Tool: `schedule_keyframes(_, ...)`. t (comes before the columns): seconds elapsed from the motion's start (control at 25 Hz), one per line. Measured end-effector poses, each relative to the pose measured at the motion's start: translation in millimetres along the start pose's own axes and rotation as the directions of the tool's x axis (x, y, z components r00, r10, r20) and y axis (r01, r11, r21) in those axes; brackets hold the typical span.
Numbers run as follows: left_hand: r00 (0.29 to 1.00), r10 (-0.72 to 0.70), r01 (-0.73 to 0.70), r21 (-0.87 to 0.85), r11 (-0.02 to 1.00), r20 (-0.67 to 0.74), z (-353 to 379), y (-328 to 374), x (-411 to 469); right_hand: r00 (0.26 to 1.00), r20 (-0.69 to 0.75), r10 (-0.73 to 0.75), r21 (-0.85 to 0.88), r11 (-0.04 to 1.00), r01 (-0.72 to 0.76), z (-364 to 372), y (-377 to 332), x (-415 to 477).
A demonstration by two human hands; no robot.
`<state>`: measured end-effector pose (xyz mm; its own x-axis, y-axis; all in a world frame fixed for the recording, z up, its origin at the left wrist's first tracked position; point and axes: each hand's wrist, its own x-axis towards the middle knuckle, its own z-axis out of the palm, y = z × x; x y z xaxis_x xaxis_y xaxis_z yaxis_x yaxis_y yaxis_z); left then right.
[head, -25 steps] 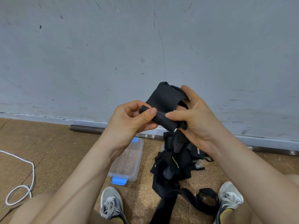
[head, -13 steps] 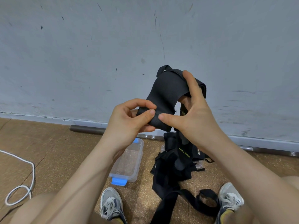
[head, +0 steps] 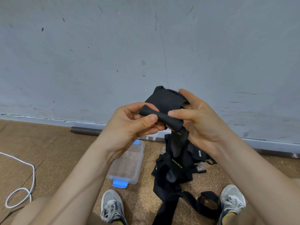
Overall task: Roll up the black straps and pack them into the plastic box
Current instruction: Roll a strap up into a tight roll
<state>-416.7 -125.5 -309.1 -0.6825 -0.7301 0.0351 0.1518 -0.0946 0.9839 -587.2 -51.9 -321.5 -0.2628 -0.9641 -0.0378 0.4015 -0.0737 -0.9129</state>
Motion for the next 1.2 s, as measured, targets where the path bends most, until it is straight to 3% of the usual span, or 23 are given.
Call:
schedule_keyframes(0.2, 0.99, 0.045, -0.035, 0.078, 0.996, -0.133, 1, -4, 4, 0.987, -0.01, -0.162, -0.122, 0.98, 0.16, 5, 4, -5)
schedule_keyframes(0.36, 0.984, 0.081, -0.05, 0.188, 0.981, -0.16, 2, 0, 3, 0.991, 0.011, -0.133, -0.129, 0.983, 0.133, 8, 2, -7)
schedule_keyframes(0.64, 0.976, 0.208, -0.153, 0.465, 0.872, -0.068, 3, -6, 4, 0.987, -0.018, -0.162, -0.222, 0.963, 0.154, 9, 1, -8)
schedule_keyframes(0.88, 0.962, 0.267, -0.213, 0.474, 0.854, -0.05, 7, -11, 6, 0.986, 0.008, -0.166, -0.5, 0.853, 0.148, 15, 9, -8)
schedule_keyframes(0.96, 0.971, 0.231, -0.185, 0.438, 0.88, -0.054, 7, -10, 5, 0.99, -0.01, -0.144, -0.472, 0.873, 0.122, 9, 6, -6)
schedule_keyframes(1.04, 0.994, 0.111, -0.102, 0.281, 0.954, -0.019, 1, -5, 3, 0.995, -0.014, -0.102, -0.376, 0.922, 0.089, 2, 0, -3)
schedule_keyframes(1.12, 0.993, -0.012, 0.003, 0.086, 0.996, 0.114, -6, 3, 1, 0.998, 0.042, -0.055, -0.214, 0.975, 0.063, -5, -5, 1)
schedule_keyframes(1.2, 0.99, -0.028, 0.023, 0.036, 0.999, 0.142, -8, 8, -1, 0.99, 0.138, 0.028, -0.03, 0.999, -0.024, -5, -9, -1)
